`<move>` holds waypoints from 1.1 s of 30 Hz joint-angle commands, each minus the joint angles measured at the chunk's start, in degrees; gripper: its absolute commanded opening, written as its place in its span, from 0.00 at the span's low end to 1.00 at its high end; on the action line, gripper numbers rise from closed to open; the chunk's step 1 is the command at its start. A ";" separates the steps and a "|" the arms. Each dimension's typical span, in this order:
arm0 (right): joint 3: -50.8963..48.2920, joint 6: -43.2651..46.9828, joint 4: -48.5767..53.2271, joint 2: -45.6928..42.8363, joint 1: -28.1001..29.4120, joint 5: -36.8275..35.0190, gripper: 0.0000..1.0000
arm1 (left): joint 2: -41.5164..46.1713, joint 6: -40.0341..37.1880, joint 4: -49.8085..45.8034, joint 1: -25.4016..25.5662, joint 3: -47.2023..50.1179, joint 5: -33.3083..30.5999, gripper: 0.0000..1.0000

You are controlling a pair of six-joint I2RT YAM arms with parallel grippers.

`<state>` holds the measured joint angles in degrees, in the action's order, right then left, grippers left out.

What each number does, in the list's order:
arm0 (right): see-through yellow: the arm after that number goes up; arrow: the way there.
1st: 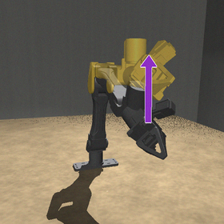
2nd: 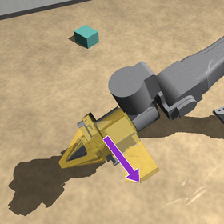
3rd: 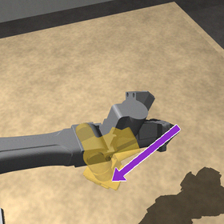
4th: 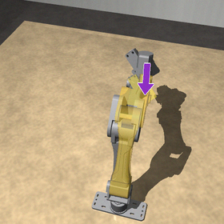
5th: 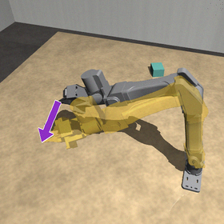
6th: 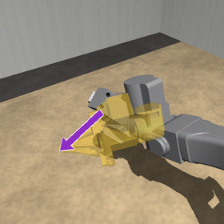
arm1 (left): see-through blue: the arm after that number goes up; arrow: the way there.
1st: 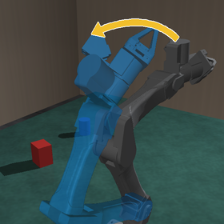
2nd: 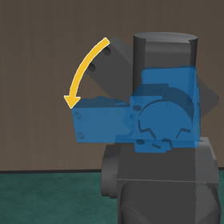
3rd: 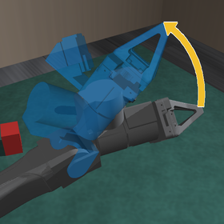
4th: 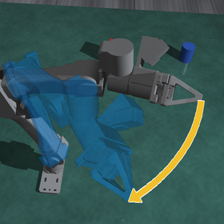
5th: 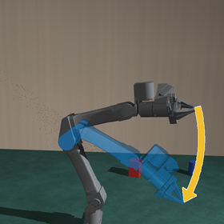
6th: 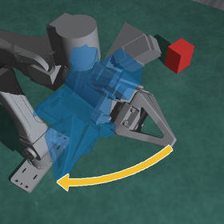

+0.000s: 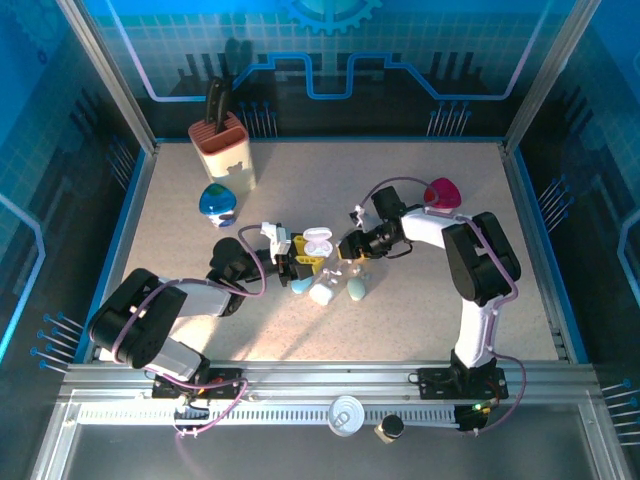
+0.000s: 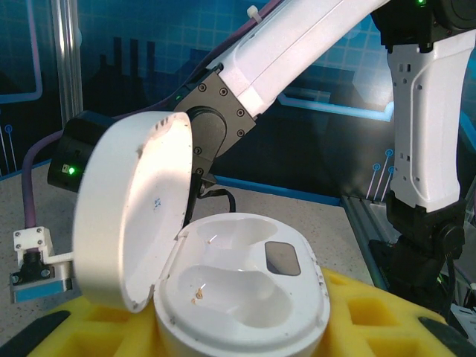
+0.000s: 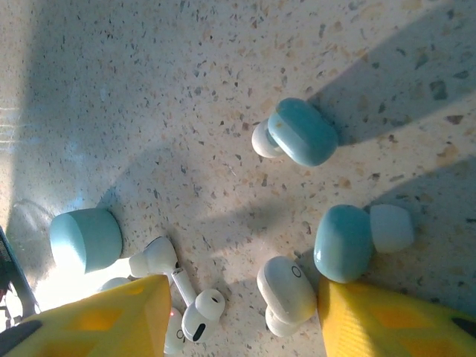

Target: Insert the wireless bluetooth earbuds into the charging case

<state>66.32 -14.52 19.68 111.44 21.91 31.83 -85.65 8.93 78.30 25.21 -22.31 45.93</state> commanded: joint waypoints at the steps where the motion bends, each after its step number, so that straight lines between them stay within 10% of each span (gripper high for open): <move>1: 1.79 1.96 0.12 1.33 1.03 2.11 0.54 | 1.28 -0.90 0.45 -0.52 0.25 1.50 0.38; 20: 0.66 2.02 1.14 2.94 0.95 0.81 0.25 | 1.75 -1.16 -0.35 -0.52 0.34 1.79 0.38; 33: -4.91 -2.49 -1.22 -4.62 0.57 1.02 0.37 | 1.73 -1.87 -0.70 -0.52 0.94 1.68 0.38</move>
<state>61.98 -15.84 18.41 109.71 22.22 33.19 -84.79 8.60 76.97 25.10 -22.28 46.35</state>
